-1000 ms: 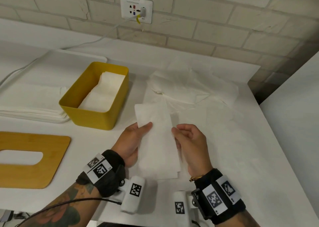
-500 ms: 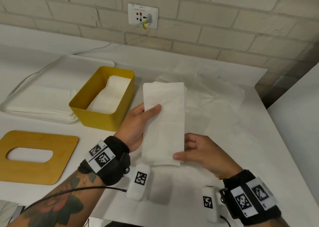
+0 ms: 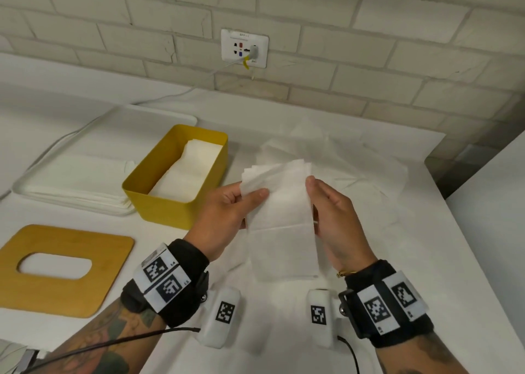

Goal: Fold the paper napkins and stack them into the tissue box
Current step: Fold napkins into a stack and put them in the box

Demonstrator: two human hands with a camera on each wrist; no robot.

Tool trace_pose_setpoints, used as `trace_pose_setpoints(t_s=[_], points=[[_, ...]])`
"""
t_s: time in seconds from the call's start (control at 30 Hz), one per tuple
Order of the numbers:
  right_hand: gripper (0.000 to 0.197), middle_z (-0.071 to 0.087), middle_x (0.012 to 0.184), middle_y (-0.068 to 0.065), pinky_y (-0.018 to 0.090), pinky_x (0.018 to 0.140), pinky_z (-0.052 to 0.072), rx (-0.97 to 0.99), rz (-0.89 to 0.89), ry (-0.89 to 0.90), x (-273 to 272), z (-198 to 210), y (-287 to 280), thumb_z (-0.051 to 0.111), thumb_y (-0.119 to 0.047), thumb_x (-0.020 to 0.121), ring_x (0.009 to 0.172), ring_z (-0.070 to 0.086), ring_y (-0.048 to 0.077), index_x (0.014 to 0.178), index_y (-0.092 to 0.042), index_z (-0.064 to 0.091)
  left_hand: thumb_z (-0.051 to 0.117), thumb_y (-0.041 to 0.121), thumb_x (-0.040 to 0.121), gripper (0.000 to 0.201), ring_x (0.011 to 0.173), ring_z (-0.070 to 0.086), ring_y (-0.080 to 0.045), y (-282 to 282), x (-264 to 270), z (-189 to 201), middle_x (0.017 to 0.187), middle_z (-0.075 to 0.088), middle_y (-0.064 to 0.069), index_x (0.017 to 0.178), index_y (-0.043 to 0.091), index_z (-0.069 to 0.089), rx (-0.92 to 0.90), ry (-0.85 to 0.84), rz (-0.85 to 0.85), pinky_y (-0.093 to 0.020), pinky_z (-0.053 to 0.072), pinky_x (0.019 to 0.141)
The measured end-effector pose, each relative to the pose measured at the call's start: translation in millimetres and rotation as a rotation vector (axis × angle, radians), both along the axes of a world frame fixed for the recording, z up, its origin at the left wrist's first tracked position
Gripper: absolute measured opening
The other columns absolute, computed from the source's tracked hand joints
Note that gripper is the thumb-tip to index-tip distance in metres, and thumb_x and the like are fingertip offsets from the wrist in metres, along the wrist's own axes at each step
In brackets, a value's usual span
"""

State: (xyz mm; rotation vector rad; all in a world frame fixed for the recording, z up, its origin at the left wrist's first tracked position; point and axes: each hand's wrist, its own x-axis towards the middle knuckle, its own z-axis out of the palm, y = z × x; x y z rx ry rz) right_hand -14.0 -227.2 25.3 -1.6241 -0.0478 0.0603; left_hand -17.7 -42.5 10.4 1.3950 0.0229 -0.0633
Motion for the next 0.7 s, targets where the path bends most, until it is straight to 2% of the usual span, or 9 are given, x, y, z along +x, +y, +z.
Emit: trace_pose_setpoints(t_s=[0.07, 0.17, 0.27, 0.33, 0.43, 0.53, 0.6, 0.7], points=[[0.023, 0.076, 0.106, 0.01, 0.049, 0.092, 0.057, 0.022, 0.038, 0.033, 1.7, -0.9, -0.8, 0.059, -0.034, 0.1, 0.101, 0.073, 0.03, 0.114, -0.018, 0.07, 0.066, 0.019, 0.094, 0.017, 0.097, 0.074, -0.022, -0.2, 1.4, 2.5, 0.107, 0.078, -0.009, 0.104, 0.011, 0.076, 0.007, -0.007, 0.023, -0.056, 0.056, 0.096], [0.023, 0.076, 0.112, -0.004, 0.048, 0.099, 0.056, -0.127, 0.128, 0.046, -1.9, -11.2, 0.7, 0.066, -0.019, 0.098, 0.106, 0.072, 0.016, 0.12, -0.023, 0.066, 0.063, 0.018, 0.098, 0.019, 0.104, 0.074, -0.02, -1.1, 4.6, 7.4, 0.11, 0.078, -0.003, 0.113, 0.012, 0.074, -0.029, -0.047, 0.071, -0.047, 0.059, 0.094], [0.017, 0.077, 0.109, -0.004, 0.05, 0.1, 0.054, -0.107, 0.016, -0.005, 0.7, -15.0, 3.1, 0.059, -0.013, 0.101, 0.106, 0.072, 0.016, 0.113, -0.021, 0.068, 0.058, 0.021, 0.102, 0.023, 0.113, 0.07, -0.016, -8.0, 6.8, 7.7, 0.117, 0.076, 0.001, 0.122, 0.016, 0.067, -0.037, -0.101, 0.104, -0.034, 0.058, 0.093], [0.022, 0.076, 0.11, -0.003, 0.044, 0.098, 0.054, -0.019, -0.047, -0.03, 2.8, -10.2, 6.3, 0.053, -0.008, 0.102, 0.107, 0.07, 0.016, 0.113, -0.021, 0.066, 0.056, 0.02, 0.104, 0.026, 0.12, 0.066, -0.016, -15.5, 5.0, -0.2, 0.124, 0.071, 0.003, 0.13, 0.018, 0.056, 0.003, -0.116, 0.091, -0.029, 0.056, 0.095], [0.028, 0.073, 0.112, -0.011, 0.037, 0.095, 0.055, -0.048, -0.064, -0.025, 1.5, -10.9, 13.8, 0.051, -0.009, 0.101, 0.107, 0.068, 0.008, 0.119, -0.028, 0.062, 0.056, 0.018, 0.099, 0.043, 0.126, 0.06, -0.009, -26.7, -0.1, -17.2, 0.133, 0.064, 0.009, 0.139, 0.027, 0.044, 0.123, -0.142, 0.02, -0.034, 0.051, 0.106], [0.027, 0.071, 0.112, -0.017, 0.034, 0.098, 0.053, -0.112, -0.08, -0.031, -0.5, -15.7, 20.3, 0.049, -0.015, 0.103, 0.105, 0.065, -0.002, 0.118, -0.036, 0.058, 0.053, 0.01, 0.101, 0.043, 0.118, 0.061, -0.002, -32.7, 1.0, -24.0, 0.127, 0.063, 0.015, 0.137, 0.029, 0.041, 0.182, -0.127, 0.011, -0.043, 0.049, 0.109], [0.027, 0.07, 0.112, -0.017, 0.03, 0.095, 0.052, -0.124, -0.09, -0.084, -0.8, -9.2, 21.6, 0.048, -0.015, 0.104, 0.104, 0.064, -0.004, 0.117, -0.036, 0.058, 0.051, 0.004, 0.103, 0.044, 0.118, 0.06, 0.001, -33.9, 1.6, -18.6, 0.124, 0.063, 0.021, 0.134, 0.034, 0.041, 0.176, -0.18, 0.016, -0.037, 0.05, 0.107], [0.029, 0.07, 0.115, -0.017, 0.026, 0.094, 0.052, -0.075, -0.077, -0.155, -3.6, -1.9, 16.6, 0.051, -0.013, 0.104, 0.11, 0.065, 0.0, 0.123, -0.033, 0.059, 0.051, 0.009, 0.1, 0.044, 0.122, 0.059, 0.0, -35.3, -2.9, -8.9, 0.123, 0.063, 0.028, 0.132, 0.038, 0.041, 0.129, -0.283, 0.052, -0.022, 0.05, 0.099]])
